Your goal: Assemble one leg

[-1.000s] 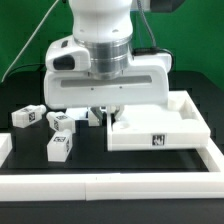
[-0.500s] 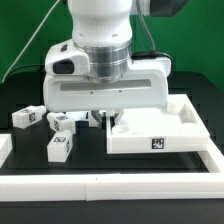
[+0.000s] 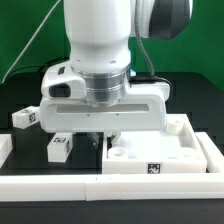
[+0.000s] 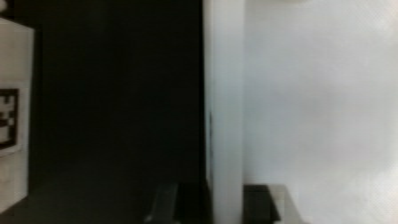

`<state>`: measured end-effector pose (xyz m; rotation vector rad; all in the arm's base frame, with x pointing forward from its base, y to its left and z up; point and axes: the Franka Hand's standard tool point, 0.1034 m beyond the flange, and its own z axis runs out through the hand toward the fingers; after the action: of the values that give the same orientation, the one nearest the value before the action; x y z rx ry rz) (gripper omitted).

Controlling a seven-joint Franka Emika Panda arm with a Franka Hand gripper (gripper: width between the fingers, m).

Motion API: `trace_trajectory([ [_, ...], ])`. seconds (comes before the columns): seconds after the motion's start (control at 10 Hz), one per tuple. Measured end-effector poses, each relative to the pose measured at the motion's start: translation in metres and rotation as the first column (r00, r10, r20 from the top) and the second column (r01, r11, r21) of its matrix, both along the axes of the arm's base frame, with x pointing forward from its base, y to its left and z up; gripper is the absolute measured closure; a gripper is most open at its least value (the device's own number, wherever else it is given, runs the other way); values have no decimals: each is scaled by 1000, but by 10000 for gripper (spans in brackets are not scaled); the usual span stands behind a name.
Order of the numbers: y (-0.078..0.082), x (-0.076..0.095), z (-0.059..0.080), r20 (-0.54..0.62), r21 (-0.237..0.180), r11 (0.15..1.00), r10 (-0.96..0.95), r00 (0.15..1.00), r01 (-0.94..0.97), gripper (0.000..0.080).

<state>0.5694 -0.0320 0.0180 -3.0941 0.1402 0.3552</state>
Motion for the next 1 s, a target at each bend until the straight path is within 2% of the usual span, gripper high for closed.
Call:
trace_trajectory([
  [0.2, 9, 9, -6, 15, -15, 1000, -21, 1000, 21, 742],
  [0.4, 10, 17, -7, 68, -29, 1000, -8, 998, 10, 742],
  [0.6, 10, 23, -6, 85, -65, 998, 22, 996, -16, 742],
  [1.0, 6, 23, -7, 86, -62, 998, 19, 996, -14, 741],
])
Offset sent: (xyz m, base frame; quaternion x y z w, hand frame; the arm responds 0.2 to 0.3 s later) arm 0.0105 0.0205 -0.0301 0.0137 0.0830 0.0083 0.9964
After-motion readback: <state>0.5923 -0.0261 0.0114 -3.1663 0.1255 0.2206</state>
